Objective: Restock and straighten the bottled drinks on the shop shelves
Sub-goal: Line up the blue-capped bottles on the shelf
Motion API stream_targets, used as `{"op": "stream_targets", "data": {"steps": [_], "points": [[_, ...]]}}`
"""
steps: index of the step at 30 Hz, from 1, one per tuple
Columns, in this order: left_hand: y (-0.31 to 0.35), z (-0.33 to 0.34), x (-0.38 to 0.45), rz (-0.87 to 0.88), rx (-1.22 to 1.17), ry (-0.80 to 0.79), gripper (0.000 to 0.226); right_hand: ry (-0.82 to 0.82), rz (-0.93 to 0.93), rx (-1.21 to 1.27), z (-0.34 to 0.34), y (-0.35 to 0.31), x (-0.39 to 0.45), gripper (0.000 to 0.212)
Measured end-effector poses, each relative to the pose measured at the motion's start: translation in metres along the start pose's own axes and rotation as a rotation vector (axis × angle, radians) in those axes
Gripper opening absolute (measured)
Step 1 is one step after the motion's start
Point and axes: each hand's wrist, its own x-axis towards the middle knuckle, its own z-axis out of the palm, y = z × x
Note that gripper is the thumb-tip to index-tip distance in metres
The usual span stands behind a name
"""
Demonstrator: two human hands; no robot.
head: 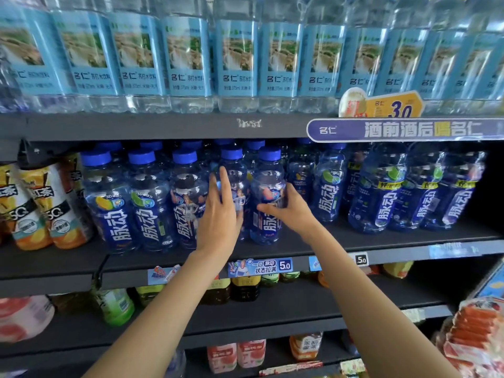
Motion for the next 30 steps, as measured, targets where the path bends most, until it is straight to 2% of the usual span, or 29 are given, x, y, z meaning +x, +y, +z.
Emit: {"op": "stream_targets", "data": {"steps": [4, 6, 9, 12, 14, 15, 17, 19, 21, 25, 30], "points": [[-0.024, -0.005, -0.032, 0.161, -0.078, 0.184, 0.067, 0.013, -0.007, -0.014, 0.002, 0.004, -0.003, 0.067], [-0.039, -0.003, -0.040, 0.138, -0.027, 0.281, 0.061, 0.023, -0.016, -0.067, 0.002, 0.002, -0.002, 0.065], [-0.048, -0.008, -0.038, 0.038, -0.029, 0.345, 0.058, 0.055, -0.014, -0.127, 0.006, -0.001, -0.001, 0.068], [-0.052, -0.018, -0.032, -0.060, -0.068, 0.353, 0.060, 0.286, -0.172, -0.226, 0.015, -0.008, -0.014, 0.078], [-0.059, -0.022, -0.030, -0.106, -0.072, 0.308, 0.064, 0.510, -0.347, -0.271, 0.025, -0.022, -0.028, 0.066], [-0.063, -0.023, -0.029, -0.120, -0.060, 0.269, 0.067, 0.539, -0.417, -0.301, 0.032, -0.030, -0.033, 0.058], [-0.068, -0.023, -0.029, -0.127, -0.028, 0.209, 0.070, 0.418, -0.453, -0.398, 0.049, -0.044, -0.038, 0.057], [-0.070, -0.023, -0.029, -0.115, 0.001, 0.196, 0.071, 0.283, -0.344, -0.503, 0.065, -0.050, -0.031, 0.072], [-0.070, -0.023, -0.028, -0.116, 0.027, 0.181, 0.072, 0.233, -0.236, -0.543, 0.074, -0.053, -0.019, 0.085], [-0.067, -0.019, -0.022, -0.192, 0.060, 0.166, 0.075, 0.231, -0.139, -0.556, 0.082, -0.057, -0.004, 0.094], [-0.056, -0.009, -0.022, -0.269, 0.018, 0.171, 0.080, 0.274, -0.149, -0.482, 0.084, -0.058, -0.003, 0.087]]}}
